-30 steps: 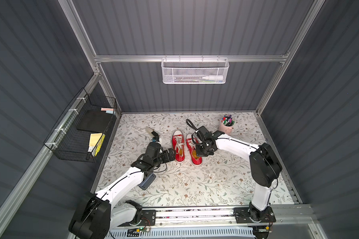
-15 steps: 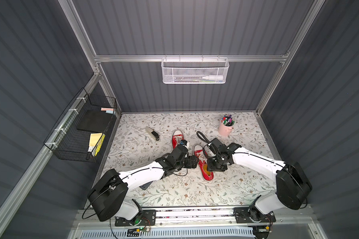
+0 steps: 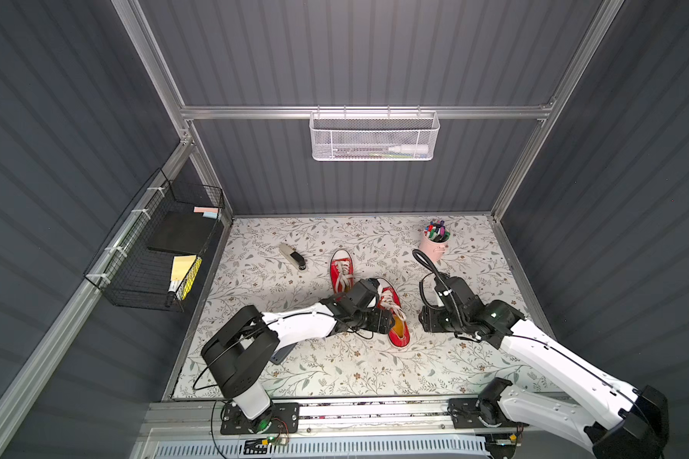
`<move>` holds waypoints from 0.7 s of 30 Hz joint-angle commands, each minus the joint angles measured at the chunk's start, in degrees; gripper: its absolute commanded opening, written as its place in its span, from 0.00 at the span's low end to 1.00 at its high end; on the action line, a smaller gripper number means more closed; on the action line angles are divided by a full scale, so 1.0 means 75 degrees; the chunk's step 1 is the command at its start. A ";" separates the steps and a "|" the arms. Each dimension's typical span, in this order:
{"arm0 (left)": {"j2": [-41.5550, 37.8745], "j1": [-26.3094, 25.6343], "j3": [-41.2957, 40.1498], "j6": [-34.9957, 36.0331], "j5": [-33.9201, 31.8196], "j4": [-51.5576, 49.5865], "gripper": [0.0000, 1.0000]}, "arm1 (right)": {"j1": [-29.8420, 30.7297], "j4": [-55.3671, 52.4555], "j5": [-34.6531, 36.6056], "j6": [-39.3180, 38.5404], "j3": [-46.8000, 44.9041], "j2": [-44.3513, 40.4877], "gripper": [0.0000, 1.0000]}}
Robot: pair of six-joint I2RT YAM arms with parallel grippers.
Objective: Remove the insole from the shoe
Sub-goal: Untie the shoelace on the shoe.
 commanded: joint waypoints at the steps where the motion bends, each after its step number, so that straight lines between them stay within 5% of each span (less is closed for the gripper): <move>1: 0.0225 -0.0050 0.0266 0.0066 0.0211 -0.0179 0.79 | -0.0019 0.0104 0.0074 0.0115 -0.0048 -0.0101 0.62; 12: 0.0662 -0.0056 0.0564 0.0638 -0.0734 -0.0588 0.33 | -0.0045 0.1131 -0.0967 -0.1022 -0.0366 -0.0031 0.56; 21: 0.0892 -0.0002 0.1026 0.2200 -0.1136 -0.0998 0.18 | -0.0462 0.1502 -0.2759 -0.4637 0.0157 0.1249 0.51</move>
